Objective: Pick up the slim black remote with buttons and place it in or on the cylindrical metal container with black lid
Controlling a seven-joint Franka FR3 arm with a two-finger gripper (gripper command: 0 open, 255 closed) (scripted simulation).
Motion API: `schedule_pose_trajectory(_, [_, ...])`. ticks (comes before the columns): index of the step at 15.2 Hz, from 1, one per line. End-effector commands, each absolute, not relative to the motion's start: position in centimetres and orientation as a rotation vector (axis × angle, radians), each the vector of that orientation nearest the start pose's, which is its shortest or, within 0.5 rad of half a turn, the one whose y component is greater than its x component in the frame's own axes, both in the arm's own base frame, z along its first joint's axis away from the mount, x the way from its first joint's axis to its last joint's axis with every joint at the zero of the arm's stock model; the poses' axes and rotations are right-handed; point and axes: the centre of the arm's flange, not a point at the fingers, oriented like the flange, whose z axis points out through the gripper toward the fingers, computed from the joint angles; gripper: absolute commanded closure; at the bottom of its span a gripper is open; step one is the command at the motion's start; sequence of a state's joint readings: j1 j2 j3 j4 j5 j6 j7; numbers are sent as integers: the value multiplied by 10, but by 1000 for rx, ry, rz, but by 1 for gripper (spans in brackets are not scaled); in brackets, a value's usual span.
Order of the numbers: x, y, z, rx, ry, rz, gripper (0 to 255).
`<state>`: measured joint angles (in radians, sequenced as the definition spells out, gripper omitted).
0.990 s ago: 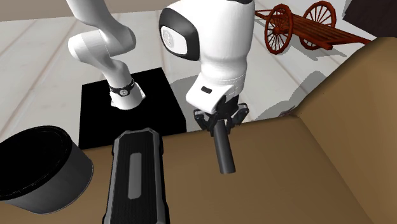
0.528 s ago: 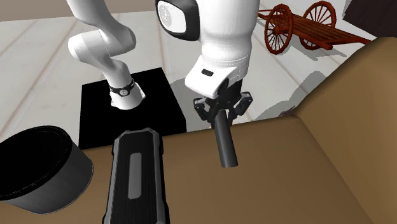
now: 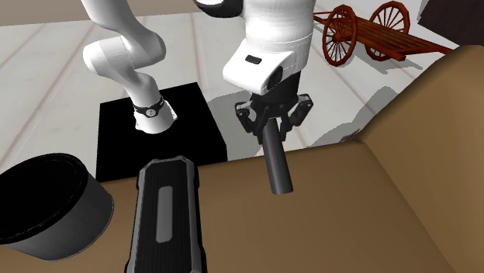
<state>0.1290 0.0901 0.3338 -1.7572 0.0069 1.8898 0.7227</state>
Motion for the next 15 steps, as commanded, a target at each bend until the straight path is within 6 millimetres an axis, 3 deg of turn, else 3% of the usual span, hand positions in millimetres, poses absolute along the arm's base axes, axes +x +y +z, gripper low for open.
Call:
schedule_pose_trajectory(1, [536,261,526,-3059,406,-29,255])
schedule_pose_trajectory(11, [535,261,575,-3059,406,-29,255])
schedule_pose_trajectory(15, [524,209,574,-3059,406,-29,255])
